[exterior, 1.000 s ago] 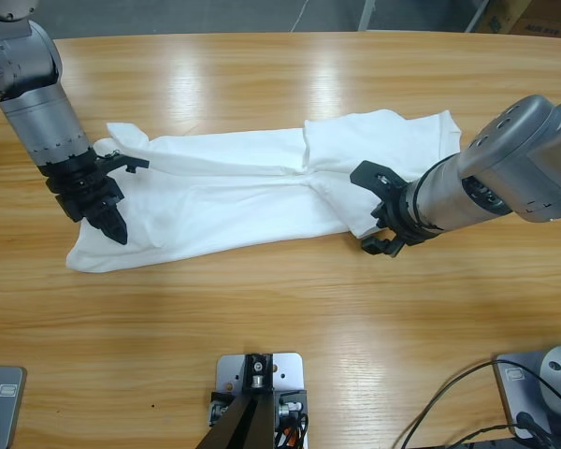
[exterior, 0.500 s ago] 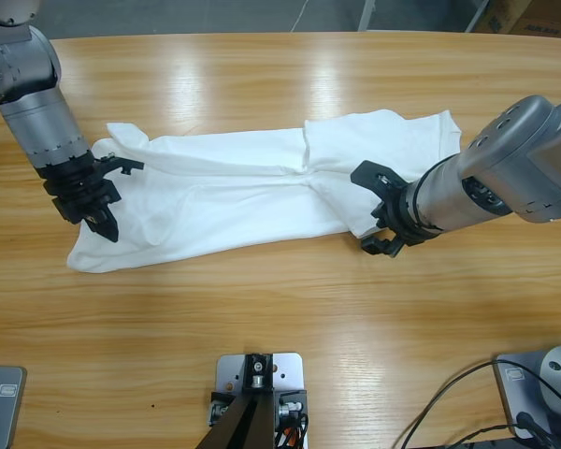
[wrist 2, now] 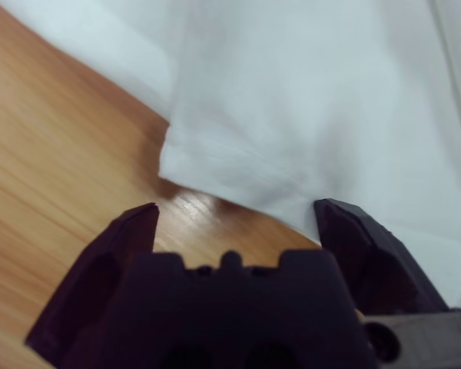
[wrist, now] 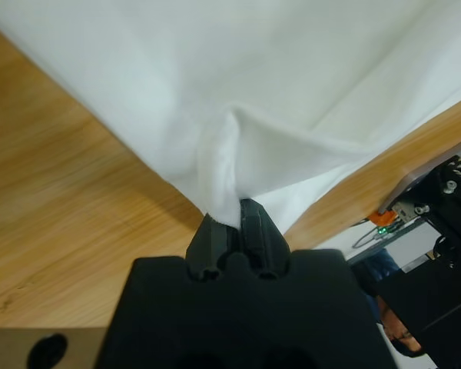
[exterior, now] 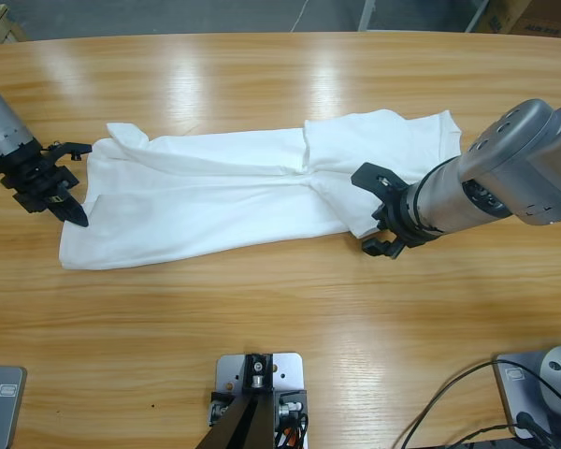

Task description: Fold clothes

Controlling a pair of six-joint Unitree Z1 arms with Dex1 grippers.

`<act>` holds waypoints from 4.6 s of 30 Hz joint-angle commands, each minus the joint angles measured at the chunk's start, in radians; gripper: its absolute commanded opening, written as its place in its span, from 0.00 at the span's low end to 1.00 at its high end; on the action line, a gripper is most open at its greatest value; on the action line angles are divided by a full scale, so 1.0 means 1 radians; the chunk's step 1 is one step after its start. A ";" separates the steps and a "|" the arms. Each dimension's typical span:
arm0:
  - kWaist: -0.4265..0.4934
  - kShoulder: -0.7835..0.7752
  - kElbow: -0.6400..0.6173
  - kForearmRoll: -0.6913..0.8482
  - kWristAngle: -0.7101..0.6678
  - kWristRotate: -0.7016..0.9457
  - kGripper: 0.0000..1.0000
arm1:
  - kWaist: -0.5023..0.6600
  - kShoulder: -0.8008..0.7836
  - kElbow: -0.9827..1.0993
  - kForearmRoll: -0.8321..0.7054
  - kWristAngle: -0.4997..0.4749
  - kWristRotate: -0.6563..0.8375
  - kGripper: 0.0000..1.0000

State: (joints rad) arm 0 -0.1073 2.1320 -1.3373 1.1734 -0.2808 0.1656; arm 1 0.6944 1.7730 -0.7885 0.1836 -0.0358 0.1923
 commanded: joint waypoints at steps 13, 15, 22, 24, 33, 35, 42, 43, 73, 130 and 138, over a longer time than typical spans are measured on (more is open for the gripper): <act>0.085 -0.149 0.028 -0.101 0.229 -0.128 0.96 | 0.023 0.030 0.021 -0.007 0.001 0.011 0.92; 0.080 -0.157 0.026 -0.102 0.224 -0.143 0.96 | 0.023 0.036 0.021 -0.010 0.001 0.012 0.92; -0.101 -0.174 -0.163 -0.168 0.124 0.069 0.95 | 0.024 0.053 0.020 -0.028 0.005 0.012 0.91; -0.137 -0.150 -0.241 -0.157 0.100 -0.097 0.67 | 0.025 0.055 0.020 -0.030 0.005 0.012 0.91; -0.136 -0.076 -0.312 -0.075 0.107 -0.902 0.50 | 0.025 0.076 0.029 -0.045 0.008 0.012 0.91; -0.135 -0.055 -0.312 -0.051 0.125 -0.953 0.50 | 0.025 0.079 0.041 -0.052 0.008 0.012 0.91; -0.110 0.030 -0.348 -0.041 0.169 -1.056 0.50 | 0.025 0.085 0.054 -0.056 0.009 0.010 0.91; -0.103 0.039 -0.359 -0.041 0.169 -1.062 0.50 | 0.025 0.087 0.055 -0.057 0.010 0.010 0.91; -0.077 0.198 -0.476 0.005 0.150 -1.035 0.00 | 0.024 0.125 0.054 -0.096 0.024 0.010 0.91; -0.269 0.097 -0.276 0.310 0.403 -1.083 0.96 | 0.024 0.098 0.091 -0.128 0.012 0.021 0.90; -0.232 0.011 -0.314 0.365 0.395 -0.859 0.96 | 0.025 0.097 0.091 -0.128 0.011 0.022 0.90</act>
State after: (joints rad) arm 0 -0.3760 2.1892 -1.6446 1.4981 0.1095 -0.8931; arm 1 0.7091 1.8089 -0.7476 0.0603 -0.0278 0.2016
